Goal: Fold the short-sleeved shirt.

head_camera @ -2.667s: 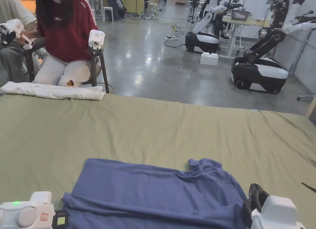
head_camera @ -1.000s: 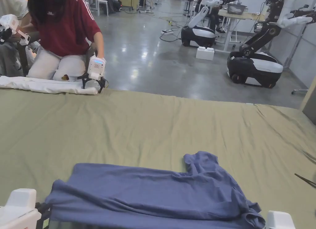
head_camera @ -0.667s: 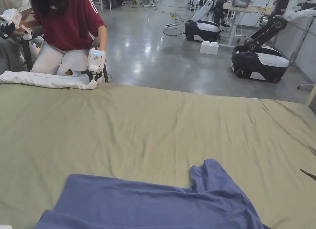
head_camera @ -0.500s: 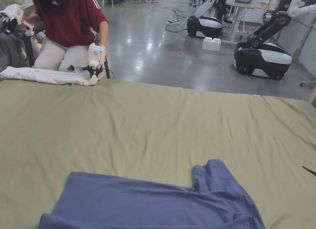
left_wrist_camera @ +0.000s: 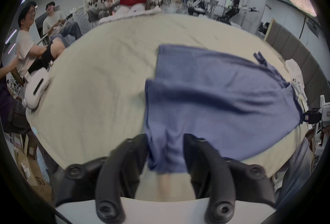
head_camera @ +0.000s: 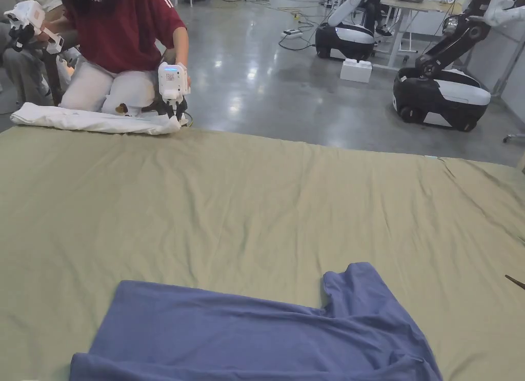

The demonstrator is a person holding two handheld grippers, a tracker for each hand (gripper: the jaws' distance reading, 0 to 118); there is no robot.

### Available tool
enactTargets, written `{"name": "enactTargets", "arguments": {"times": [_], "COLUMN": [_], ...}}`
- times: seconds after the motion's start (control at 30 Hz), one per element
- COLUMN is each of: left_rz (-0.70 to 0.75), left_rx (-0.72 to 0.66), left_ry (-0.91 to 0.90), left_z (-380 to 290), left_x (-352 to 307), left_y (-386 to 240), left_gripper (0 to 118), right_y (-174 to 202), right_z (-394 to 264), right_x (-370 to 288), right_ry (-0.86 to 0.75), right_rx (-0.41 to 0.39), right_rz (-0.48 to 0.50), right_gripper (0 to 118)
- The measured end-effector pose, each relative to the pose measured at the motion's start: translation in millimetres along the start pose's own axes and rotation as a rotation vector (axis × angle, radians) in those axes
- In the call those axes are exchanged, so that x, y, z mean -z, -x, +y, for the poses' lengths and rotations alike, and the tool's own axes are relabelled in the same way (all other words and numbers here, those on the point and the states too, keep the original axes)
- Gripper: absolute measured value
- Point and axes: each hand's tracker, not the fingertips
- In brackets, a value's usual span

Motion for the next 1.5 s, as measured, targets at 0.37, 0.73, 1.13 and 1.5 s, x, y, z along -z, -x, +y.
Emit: {"name": "enactTargets", "arguments": {"times": [0.37,0.73,1.13,1.5], "left_rz": [0.055,0.059,0.051,0.052], "left_rx": [0.101,0.041,0.02,0.015], "left_ry": [-0.444,-0.427,0.086,0.208], "left_z": [76,120,179,185], "left_x": [-37,6,172,228], "left_y": [-65,-69,-3,3], "left_gripper": [16,0,0,74], "right_y": [40,68,51,18], "right_z": [75,106,111,83], "right_x": [-13,10,40,68], "right_ry": [-0.535,-0.613,-0.502,-0.364], "right_rx": [0.066,0.09,0.067,0.09], "right_rz": [0.04,0.06,0.053,-0.022], "right_gripper": [28,0,0,0]}}
